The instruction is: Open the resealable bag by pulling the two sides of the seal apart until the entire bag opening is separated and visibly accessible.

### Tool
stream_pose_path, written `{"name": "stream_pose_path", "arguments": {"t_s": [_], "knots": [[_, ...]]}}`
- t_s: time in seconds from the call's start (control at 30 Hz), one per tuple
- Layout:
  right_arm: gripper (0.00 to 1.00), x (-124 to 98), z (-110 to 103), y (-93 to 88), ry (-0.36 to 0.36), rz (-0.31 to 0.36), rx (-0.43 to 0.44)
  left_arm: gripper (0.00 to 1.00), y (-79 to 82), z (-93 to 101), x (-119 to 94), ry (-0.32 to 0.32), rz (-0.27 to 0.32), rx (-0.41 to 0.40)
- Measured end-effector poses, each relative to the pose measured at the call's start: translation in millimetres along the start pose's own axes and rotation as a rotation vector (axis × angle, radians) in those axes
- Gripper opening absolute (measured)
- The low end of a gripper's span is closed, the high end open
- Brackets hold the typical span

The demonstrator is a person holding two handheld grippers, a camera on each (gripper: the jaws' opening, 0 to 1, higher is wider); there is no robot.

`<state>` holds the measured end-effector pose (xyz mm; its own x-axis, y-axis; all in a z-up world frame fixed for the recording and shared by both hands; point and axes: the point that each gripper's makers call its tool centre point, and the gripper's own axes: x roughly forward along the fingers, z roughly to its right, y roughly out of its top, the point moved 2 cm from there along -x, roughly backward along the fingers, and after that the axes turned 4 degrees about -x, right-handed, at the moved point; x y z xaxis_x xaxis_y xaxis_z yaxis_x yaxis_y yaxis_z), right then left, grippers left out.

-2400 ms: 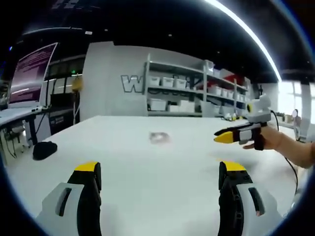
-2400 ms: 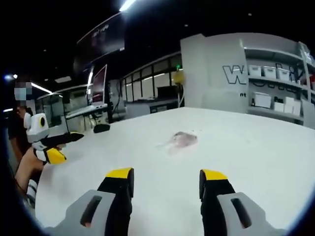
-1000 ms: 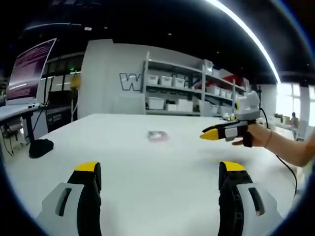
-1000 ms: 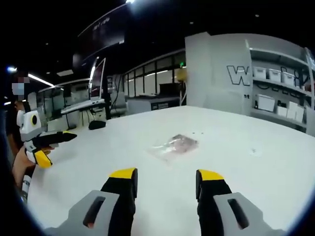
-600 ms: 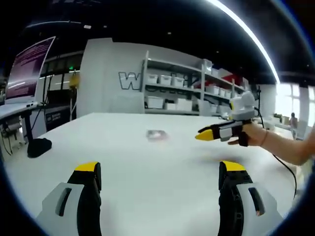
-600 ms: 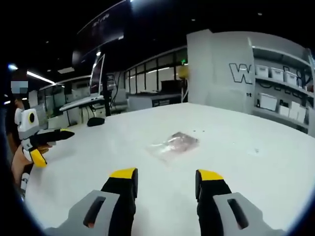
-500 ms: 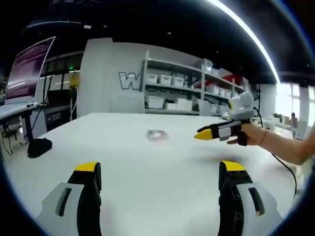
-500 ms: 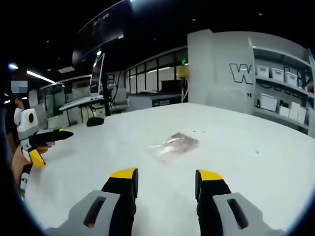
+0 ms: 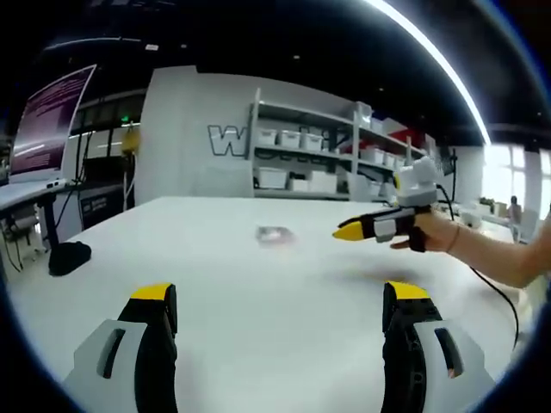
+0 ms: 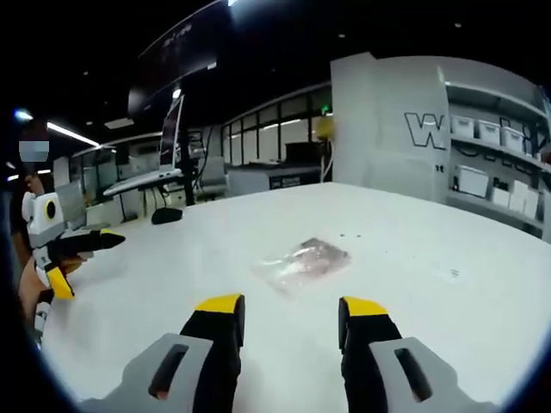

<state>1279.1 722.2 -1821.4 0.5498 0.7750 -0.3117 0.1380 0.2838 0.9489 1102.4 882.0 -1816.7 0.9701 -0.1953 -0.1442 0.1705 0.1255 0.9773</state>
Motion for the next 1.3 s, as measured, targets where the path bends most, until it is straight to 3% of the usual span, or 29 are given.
{"name": "stream_pose_path", "arguments": {"t_s": [1.07,1.3], "knots": [[0.39,29.9,7.3,-0.9,0.015,-0.021,-0.008,1.00,-2.4,-2.9,8.4,0.000,-0.023,0.007],[0.37,39.6,17.6,-1.9,0.007,-0.030,-0.013,1.00,-2.8,0.0,9.6,-0.008,-0.024,0.006]]}}
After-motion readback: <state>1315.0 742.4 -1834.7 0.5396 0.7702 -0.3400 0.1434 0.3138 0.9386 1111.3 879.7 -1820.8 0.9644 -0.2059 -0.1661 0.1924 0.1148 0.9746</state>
